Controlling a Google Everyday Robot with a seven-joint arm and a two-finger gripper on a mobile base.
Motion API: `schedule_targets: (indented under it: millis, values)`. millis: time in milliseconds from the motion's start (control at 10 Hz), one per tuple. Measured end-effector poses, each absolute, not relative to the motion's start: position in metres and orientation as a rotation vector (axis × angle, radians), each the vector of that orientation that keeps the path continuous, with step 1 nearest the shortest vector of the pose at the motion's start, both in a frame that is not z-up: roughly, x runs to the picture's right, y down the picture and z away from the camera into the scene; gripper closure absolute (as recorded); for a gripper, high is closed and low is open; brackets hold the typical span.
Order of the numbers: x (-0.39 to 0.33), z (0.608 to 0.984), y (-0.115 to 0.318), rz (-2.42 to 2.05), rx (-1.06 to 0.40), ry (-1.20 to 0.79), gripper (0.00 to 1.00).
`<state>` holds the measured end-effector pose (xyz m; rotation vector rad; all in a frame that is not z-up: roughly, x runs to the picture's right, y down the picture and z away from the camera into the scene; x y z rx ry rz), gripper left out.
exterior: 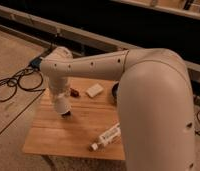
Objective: Place the ceramic cup over the eraser
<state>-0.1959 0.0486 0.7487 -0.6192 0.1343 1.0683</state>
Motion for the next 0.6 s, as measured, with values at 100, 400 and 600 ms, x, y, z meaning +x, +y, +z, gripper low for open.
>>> schedule_targets:
  millis: [100,400,600]
  values:
    - [-0.196,0.755,0.053,1.061,-0.625,0.134,0.69]
    - [-0.195,0.771,0.067,1.054,-0.652,0.135,0.39]
    - [-0.195,0.780,0.074,1.057,-0.663,0.133,0.22]
